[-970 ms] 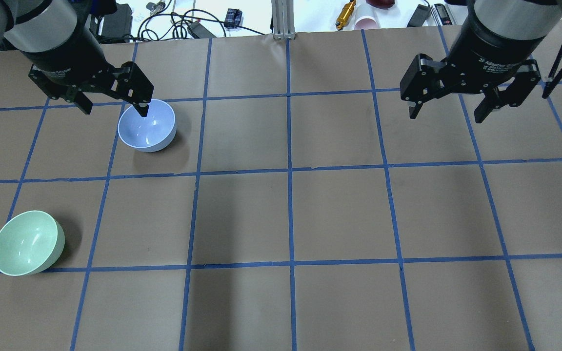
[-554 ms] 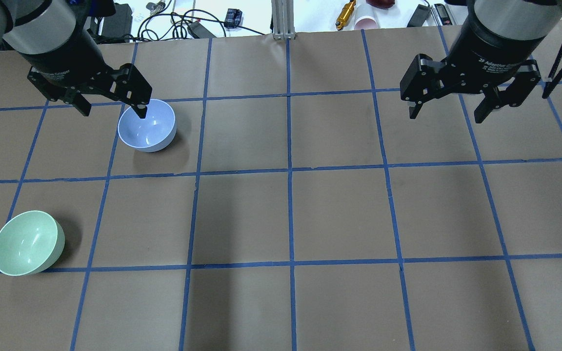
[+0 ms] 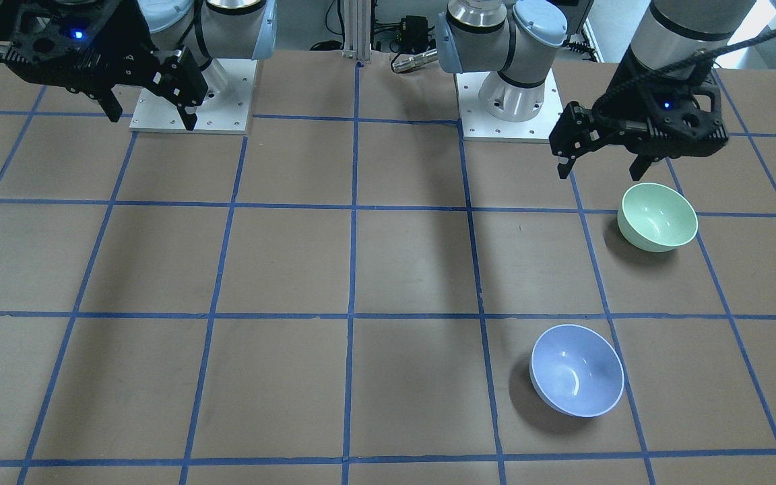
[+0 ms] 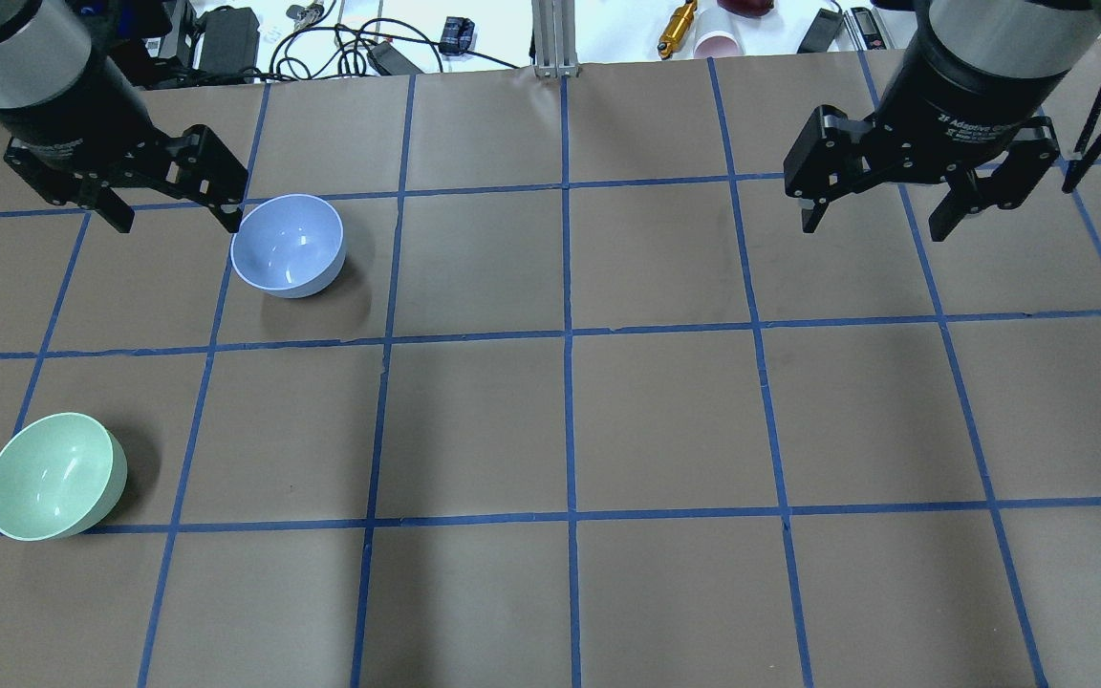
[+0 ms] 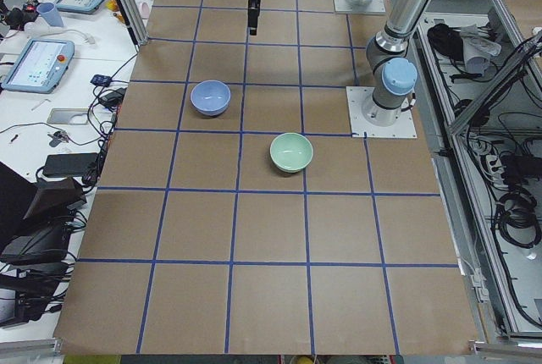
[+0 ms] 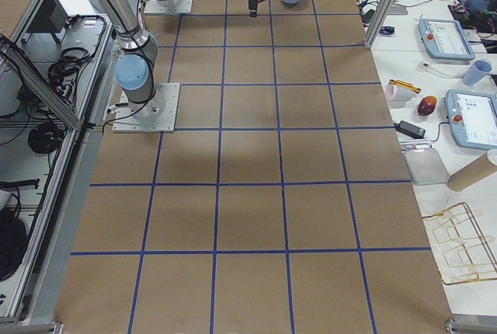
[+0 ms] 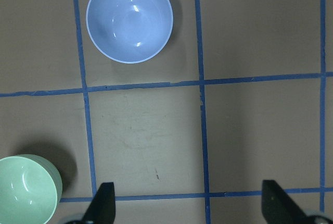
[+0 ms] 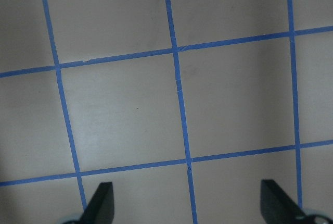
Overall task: Stack green bowl on blue bowl
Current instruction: 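Move the left gripper toward the light green bowl nearer the robot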
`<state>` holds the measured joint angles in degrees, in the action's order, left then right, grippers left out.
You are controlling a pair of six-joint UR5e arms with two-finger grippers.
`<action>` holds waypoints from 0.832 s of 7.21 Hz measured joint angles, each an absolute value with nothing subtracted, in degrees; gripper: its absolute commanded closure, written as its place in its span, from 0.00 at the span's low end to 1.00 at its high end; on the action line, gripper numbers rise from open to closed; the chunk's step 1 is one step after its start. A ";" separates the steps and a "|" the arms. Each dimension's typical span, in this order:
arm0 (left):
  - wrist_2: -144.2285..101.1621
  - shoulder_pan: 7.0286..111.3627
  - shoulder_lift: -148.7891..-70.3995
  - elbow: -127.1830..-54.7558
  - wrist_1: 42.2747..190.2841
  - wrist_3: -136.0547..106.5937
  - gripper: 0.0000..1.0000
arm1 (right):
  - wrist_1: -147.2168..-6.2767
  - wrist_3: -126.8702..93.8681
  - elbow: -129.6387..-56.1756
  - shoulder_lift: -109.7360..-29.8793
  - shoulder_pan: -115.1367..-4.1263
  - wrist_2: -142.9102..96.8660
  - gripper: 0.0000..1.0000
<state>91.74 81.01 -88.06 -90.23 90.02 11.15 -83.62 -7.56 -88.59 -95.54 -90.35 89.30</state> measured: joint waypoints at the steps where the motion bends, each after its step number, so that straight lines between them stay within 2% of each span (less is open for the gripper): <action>1: 91.78 77.35 -88.11 -91.30 90.06 15.30 0.00 | -83.63 -7.56 -88.59 -95.54 -90.35 89.30 0.00; 3: 91.66 70.18 -88.26 -93.18 89.89 22.57 0.06 | -83.65 -7.56 -88.61 -95.54 -90.35 89.30 0.00; 6: 91.06 58.20 -89.11 -96.51 88.60 36.79 0.06 | -83.61 -7.56 -88.62 -95.54 -90.35 89.30 0.00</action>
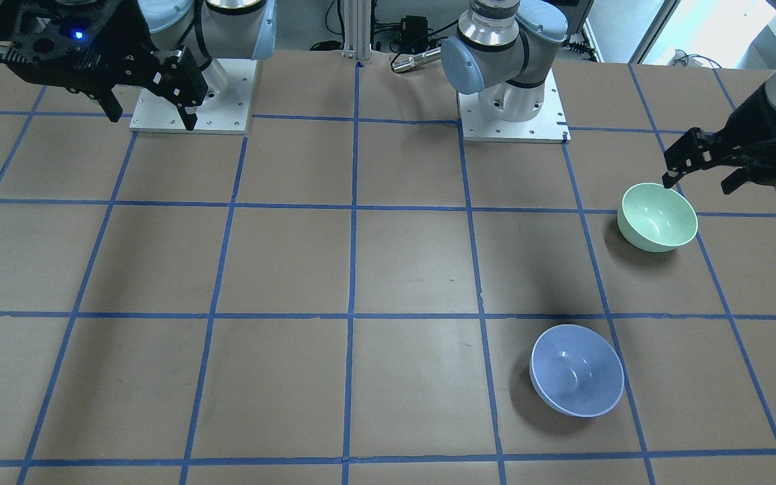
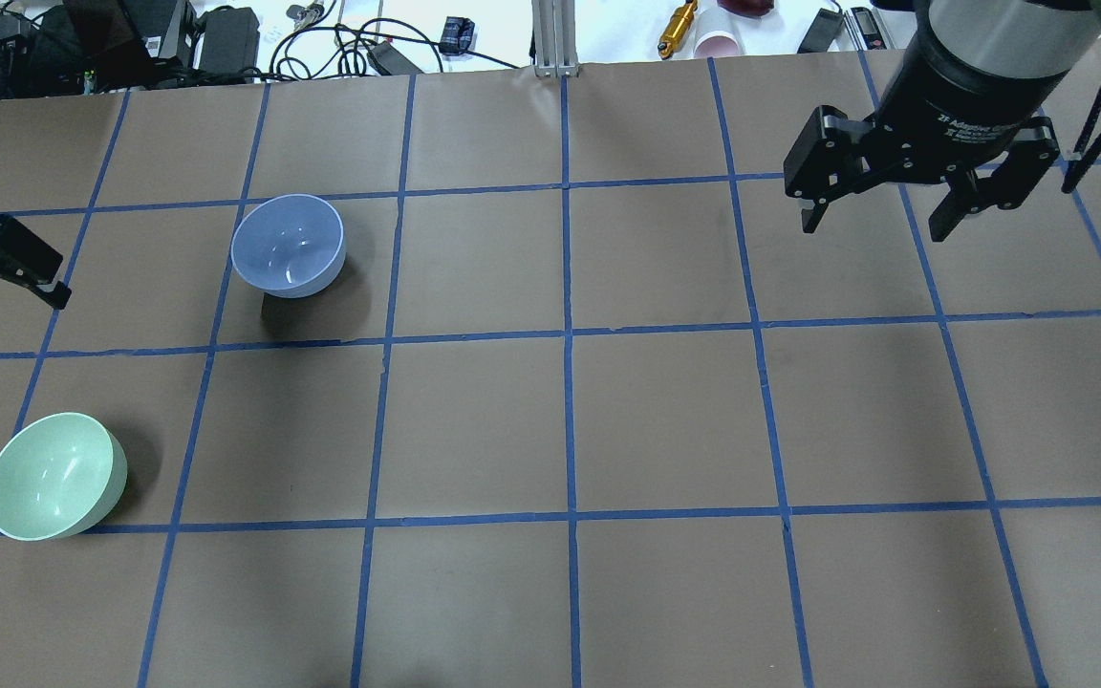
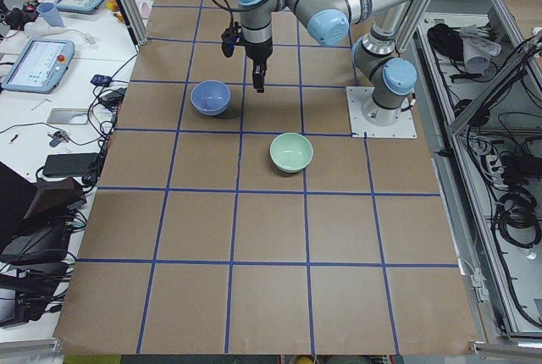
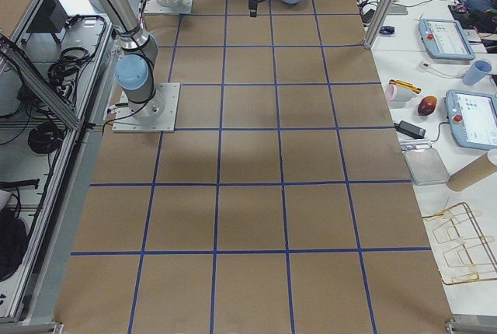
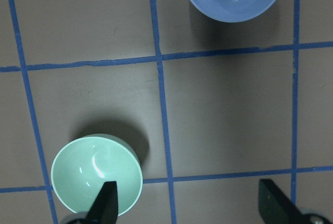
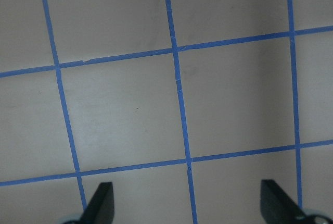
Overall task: Stack green bowl on blue bowl
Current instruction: 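Move the left gripper toward the light green bowl nearer the robot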
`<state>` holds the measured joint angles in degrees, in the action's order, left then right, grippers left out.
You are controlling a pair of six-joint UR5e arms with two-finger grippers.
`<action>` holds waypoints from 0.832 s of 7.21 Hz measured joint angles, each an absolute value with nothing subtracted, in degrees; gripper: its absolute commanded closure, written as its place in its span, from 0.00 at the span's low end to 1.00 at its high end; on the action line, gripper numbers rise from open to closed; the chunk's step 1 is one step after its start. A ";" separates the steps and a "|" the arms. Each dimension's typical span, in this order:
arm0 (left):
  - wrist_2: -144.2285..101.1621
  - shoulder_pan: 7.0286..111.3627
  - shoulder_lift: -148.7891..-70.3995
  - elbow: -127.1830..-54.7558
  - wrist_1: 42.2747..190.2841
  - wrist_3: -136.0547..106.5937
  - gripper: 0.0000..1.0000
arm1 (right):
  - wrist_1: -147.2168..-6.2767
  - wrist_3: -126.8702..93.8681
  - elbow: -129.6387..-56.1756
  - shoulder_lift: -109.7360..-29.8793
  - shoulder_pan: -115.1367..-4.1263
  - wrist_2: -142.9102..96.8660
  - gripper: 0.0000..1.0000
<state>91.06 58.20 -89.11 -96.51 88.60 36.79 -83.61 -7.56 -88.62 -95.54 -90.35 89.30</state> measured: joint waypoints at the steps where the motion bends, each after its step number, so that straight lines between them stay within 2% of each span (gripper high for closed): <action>1: 90.20 54.21 -89.63 -97.81 86.97 41.83 0.06 | -83.64 -7.56 -88.63 -95.54 -90.35 89.30 0.00; 2: 89.42 50.64 -90.29 -99.60 84.48 45.79 0.06 | -83.64 -7.56 -88.62 -95.54 -90.35 89.30 0.00; 3: 89.04 47.31 -90.99 -101.78 81.92 48.77 0.01 | -83.63 -7.56 -88.61 -95.53 -90.35 89.30 0.00; 6: 88.88 40.22 -94.25 -107.45 73.02 55.19 0.00 | -83.65 -7.56 -88.60 -95.54 -90.35 89.30 0.00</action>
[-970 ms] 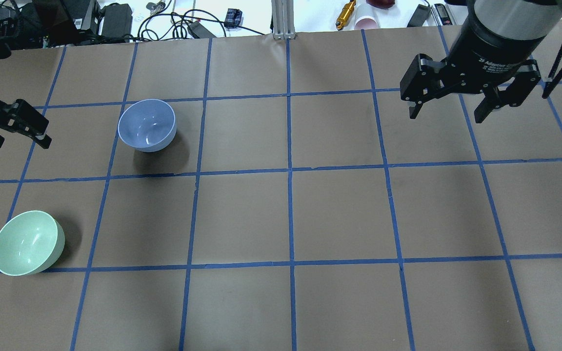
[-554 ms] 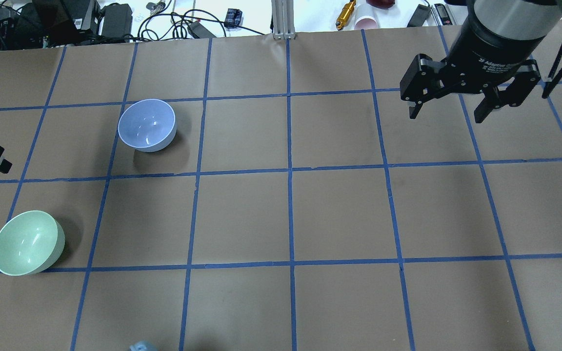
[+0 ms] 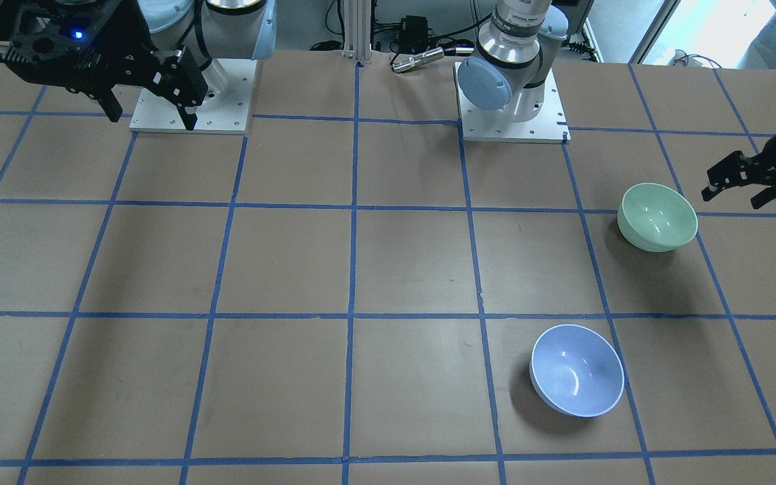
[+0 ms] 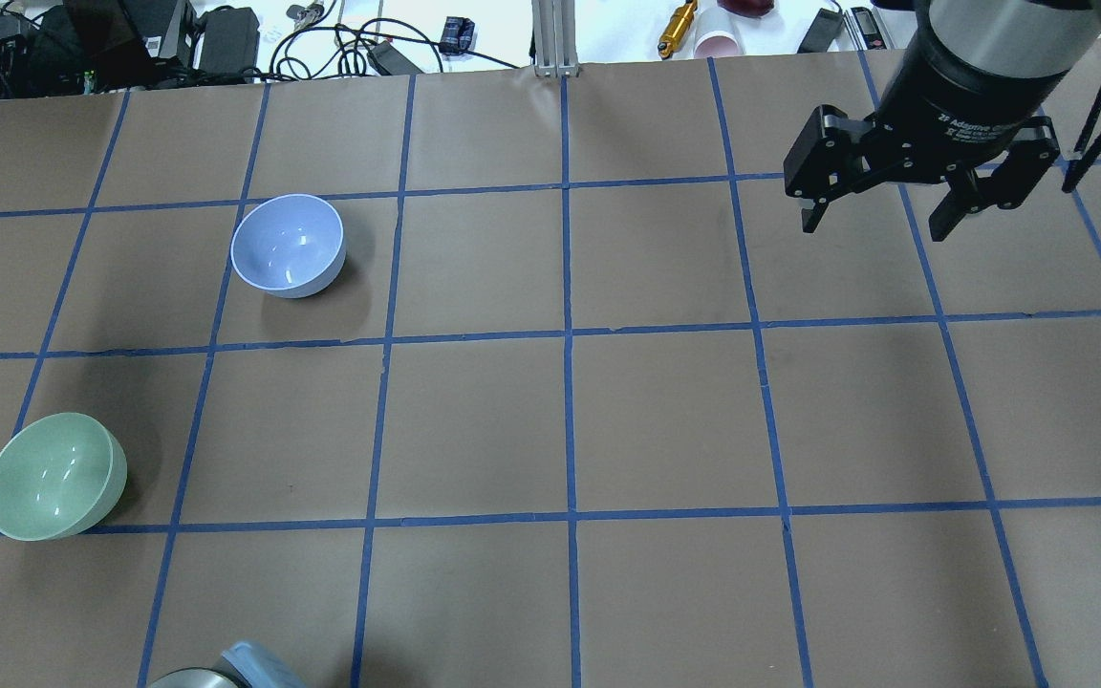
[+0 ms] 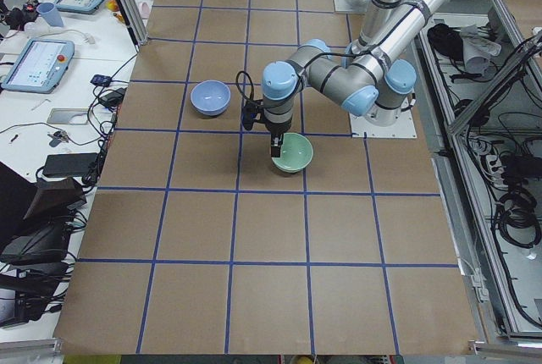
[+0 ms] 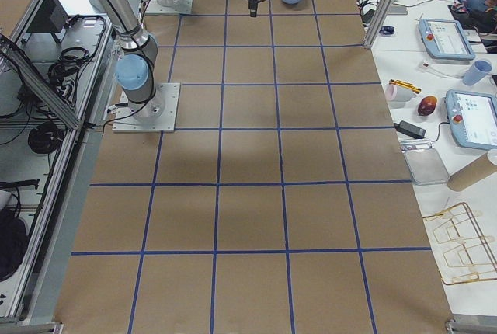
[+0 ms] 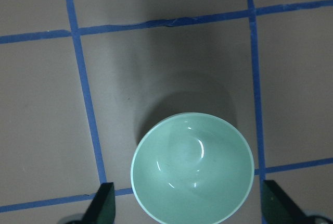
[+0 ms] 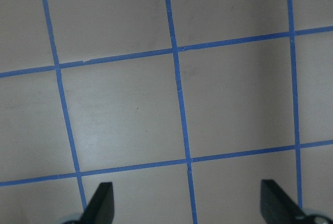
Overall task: Stack green bowl on blue bowl
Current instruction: 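Move the left gripper toward the light green bowl nearer the robot, then lower the left gripper onto the green bowl rim and grasp it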
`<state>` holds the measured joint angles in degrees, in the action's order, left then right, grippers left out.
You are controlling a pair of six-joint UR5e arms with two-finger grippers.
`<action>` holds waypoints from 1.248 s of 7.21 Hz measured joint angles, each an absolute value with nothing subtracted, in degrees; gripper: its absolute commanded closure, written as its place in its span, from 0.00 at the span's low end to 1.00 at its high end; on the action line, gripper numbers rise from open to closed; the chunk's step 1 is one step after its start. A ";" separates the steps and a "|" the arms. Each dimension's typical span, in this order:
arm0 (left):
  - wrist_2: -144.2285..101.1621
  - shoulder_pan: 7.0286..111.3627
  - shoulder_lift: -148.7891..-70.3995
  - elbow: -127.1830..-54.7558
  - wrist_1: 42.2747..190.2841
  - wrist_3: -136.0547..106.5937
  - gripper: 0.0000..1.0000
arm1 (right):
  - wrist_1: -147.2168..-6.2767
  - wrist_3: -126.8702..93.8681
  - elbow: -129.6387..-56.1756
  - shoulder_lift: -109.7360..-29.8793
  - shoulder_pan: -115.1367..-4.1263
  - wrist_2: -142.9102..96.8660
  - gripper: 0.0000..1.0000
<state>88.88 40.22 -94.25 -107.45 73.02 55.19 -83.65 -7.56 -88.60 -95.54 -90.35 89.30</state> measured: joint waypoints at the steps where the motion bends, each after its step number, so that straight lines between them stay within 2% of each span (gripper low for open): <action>1: 88.83 37.95 -96.08 -108.30 71.96 56.63 0.00 | -83.66 -7.56 -88.61 -95.54 -90.35 89.30 0.00; 4: 88.79 35.67 -101.16 -109.40 69.42 57.80 0.00 | -83.65 -7.56 -88.61 -95.54 -90.35 89.30 0.00; 9: 88.97 35.51 -102.77 -115.86 61.28 57.91 0.00 | -83.67 -7.56 -88.61 -95.54 -90.35 89.30 0.00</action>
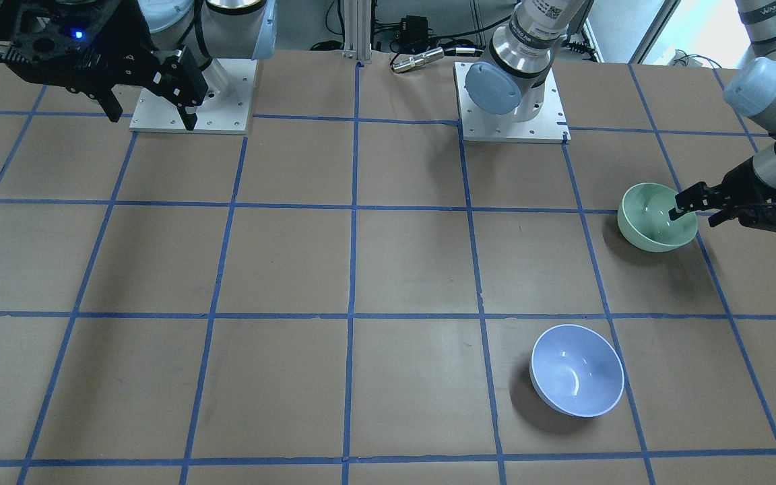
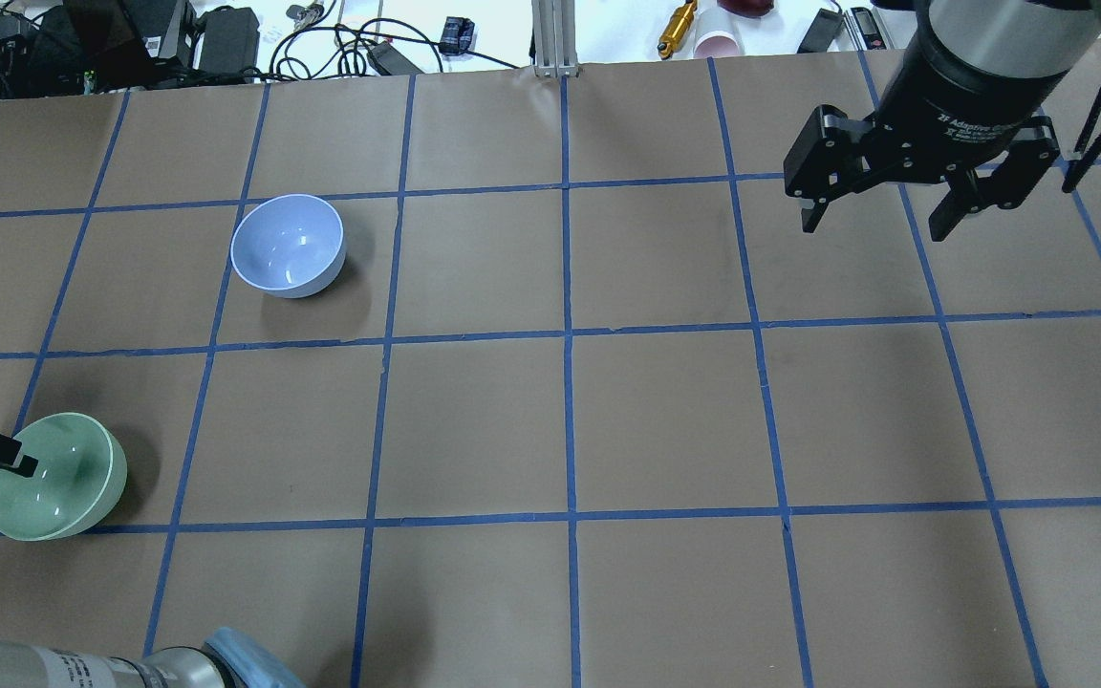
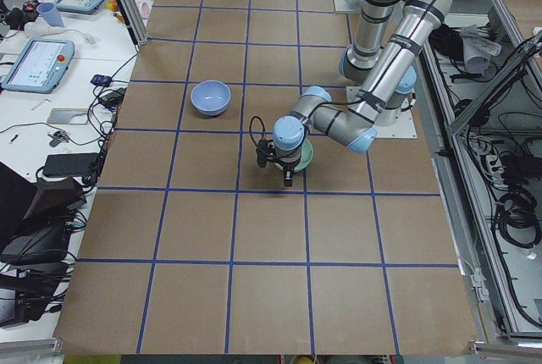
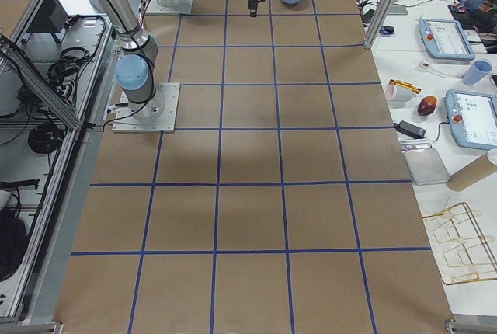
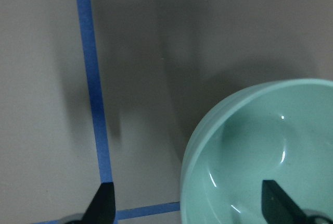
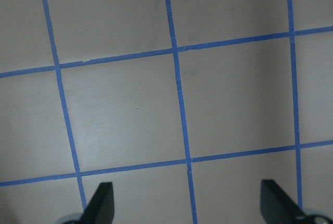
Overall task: Stack green bowl on blue bowl
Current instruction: 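Lower the left gripper onto the green bowl rim and grasp it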
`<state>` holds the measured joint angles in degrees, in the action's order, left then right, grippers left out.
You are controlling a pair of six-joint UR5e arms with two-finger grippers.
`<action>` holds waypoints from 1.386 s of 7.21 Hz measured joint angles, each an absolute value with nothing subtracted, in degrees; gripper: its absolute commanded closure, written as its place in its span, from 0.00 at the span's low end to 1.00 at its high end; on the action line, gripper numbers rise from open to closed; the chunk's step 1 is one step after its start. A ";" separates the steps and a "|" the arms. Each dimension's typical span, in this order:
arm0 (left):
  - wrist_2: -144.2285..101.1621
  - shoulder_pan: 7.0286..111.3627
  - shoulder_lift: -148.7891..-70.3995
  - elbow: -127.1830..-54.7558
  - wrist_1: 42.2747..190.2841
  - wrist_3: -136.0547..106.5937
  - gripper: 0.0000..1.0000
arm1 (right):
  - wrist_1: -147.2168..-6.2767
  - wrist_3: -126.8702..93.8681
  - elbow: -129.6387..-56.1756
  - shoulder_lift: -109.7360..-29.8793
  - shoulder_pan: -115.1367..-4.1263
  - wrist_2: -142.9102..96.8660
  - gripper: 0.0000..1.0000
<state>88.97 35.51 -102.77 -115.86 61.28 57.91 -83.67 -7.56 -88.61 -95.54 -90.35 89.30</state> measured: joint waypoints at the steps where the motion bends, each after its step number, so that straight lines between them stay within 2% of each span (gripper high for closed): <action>1: 89.01 35.38 -103.15 -116.26 61.02 57.92 0.00 | -83.65 -7.56 -88.64 -95.54 -90.35 89.30 0.00; 5: 88.93 33.22 -104.86 -117.32 60.94 57.93 0.00 | -83.62 -7.56 -88.63 -95.54 -90.35 89.30 0.00; 6: 88.94 33.17 -105.17 -117.64 60.90 57.92 0.03 | -83.65 -7.56 -88.62 -95.54 -90.35 89.30 0.00; 7: 88.93 33.15 -105.35 -117.83 60.90 57.92 0.16 | -83.66 -7.56 -88.62 -95.54 -90.35 89.30 0.00; 8: 88.91 33.14 -105.45 -117.88 60.88 57.94 0.58 | -83.67 -7.56 -88.65 -95.54 -90.35 89.30 0.00; 9: 88.95 33.14 -105.54 -117.88 60.82 58.00 0.80 | -83.65 -7.56 -88.67 -95.54 -90.35 89.30 0.00; 10: 89.00 33.15 -105.59 -117.87 60.75 58.06 0.93 | -83.62 -7.56 -88.66 -95.54 -90.35 89.30 0.00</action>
<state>89.00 33.15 -105.59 -117.87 60.75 58.06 -83.62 -7.56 -88.66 -95.54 -90.35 89.30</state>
